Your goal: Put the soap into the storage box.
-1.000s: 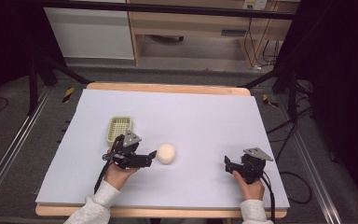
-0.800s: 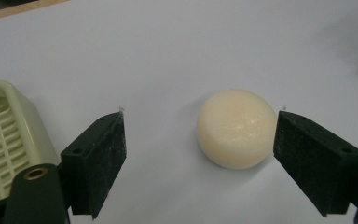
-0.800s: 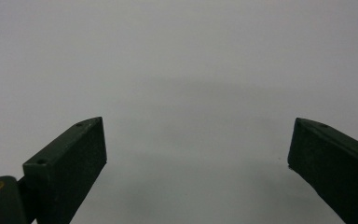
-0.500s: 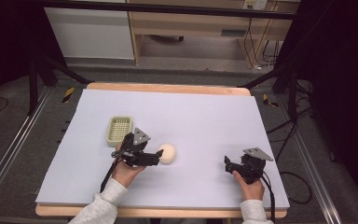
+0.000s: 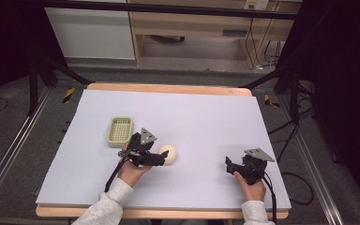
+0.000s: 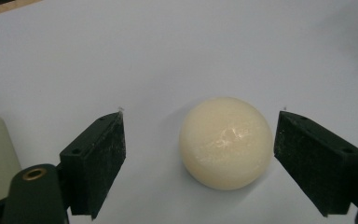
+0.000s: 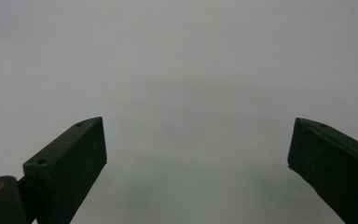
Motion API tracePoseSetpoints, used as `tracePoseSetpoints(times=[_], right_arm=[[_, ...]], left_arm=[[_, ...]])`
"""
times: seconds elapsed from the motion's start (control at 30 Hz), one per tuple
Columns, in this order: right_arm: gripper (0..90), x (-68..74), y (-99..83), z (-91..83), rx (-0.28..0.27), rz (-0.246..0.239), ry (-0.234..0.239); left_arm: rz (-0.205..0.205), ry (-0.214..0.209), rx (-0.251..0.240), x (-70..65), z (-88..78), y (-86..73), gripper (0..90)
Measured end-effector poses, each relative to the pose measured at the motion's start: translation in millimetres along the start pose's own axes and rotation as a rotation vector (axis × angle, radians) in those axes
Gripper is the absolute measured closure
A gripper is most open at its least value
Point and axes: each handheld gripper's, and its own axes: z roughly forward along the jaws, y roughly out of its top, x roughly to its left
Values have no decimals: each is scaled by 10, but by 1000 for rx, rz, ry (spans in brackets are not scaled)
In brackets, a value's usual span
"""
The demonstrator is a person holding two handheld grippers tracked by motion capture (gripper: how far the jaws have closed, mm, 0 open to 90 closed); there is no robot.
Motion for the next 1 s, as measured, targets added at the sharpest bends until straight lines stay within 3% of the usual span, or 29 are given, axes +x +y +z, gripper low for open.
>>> tracePoseSetpoints(times=[0.33, 1.0], right_arm=[[48, 0, 0, -1, -1, 4, 2], [48, -1, 0, -2, 2, 4, 5]], left_arm=[[20, -5, 22, -52, 88, 18, 161], [17, -27, 64, -136, 282, 11, 143]])
